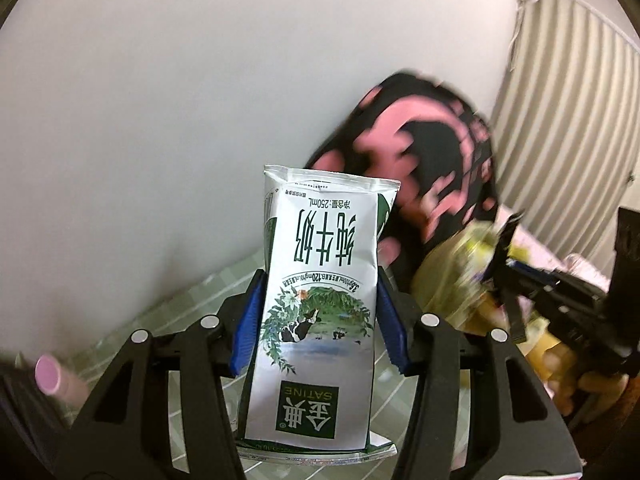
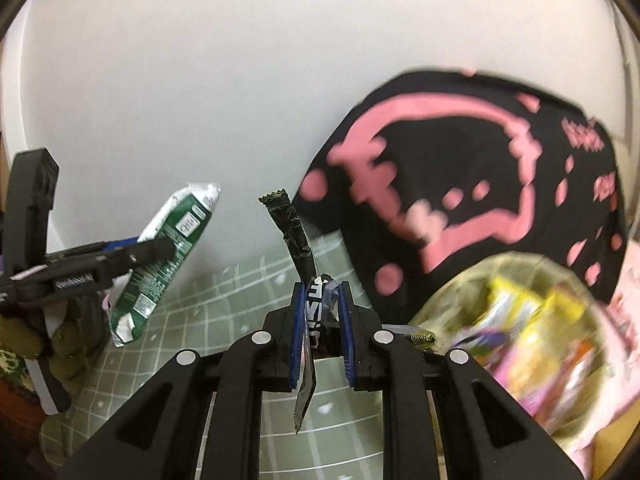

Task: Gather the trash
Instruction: 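Carry both items over the bag and open the right tool to drop the black stick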

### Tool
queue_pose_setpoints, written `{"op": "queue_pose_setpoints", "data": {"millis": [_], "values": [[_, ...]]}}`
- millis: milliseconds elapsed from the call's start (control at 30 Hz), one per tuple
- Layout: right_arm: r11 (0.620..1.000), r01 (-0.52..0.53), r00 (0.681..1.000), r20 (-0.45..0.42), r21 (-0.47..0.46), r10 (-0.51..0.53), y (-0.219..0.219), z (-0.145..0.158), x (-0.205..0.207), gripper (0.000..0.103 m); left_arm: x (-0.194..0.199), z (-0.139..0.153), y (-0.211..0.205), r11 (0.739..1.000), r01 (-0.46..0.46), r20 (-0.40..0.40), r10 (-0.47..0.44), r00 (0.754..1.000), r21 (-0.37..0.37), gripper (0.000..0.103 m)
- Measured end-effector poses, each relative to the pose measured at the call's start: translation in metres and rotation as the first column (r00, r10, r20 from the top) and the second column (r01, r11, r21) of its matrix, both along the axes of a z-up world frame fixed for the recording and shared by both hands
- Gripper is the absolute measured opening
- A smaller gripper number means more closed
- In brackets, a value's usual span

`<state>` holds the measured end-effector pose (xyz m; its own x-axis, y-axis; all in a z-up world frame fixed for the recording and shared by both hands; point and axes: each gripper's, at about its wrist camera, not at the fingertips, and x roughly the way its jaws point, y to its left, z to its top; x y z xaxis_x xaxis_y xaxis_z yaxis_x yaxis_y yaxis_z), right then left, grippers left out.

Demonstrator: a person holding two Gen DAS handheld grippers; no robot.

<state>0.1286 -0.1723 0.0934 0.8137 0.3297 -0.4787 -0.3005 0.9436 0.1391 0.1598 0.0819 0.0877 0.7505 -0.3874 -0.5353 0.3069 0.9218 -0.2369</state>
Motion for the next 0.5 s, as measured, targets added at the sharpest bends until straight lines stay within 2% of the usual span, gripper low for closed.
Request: {"op": "queue_pose_setpoints", "data": {"millis": [200, 333, 500], "values": [[0.991, 0.133, 0.990, 0.055, -0.017, -0.132, -0.054, 0.024, -0.004, 0.017, 0.007, 0.031, -0.047, 0.992, 0.111, 0.059, -0.108, 0.992, -0.052, 0.049], [0.975, 0.224, 0.974, 0.046, -0.001, -0.224, -0.092, 0.021, -0.005, 0.017, 0.016, 0.040, -0.080, 0.983, 0.181, 0.069, -0.178, 0.982, -0.034, 0.049], [0.947, 0.320, 0.947, 0.029, 0.007, -0.320, -0.137, 0.013, -0.006, 0.017, 0.026, 0.041, -0.118, 0.969, 0.244, 0.069, -0.241, 0.968, -0.048, 0.050]]}}
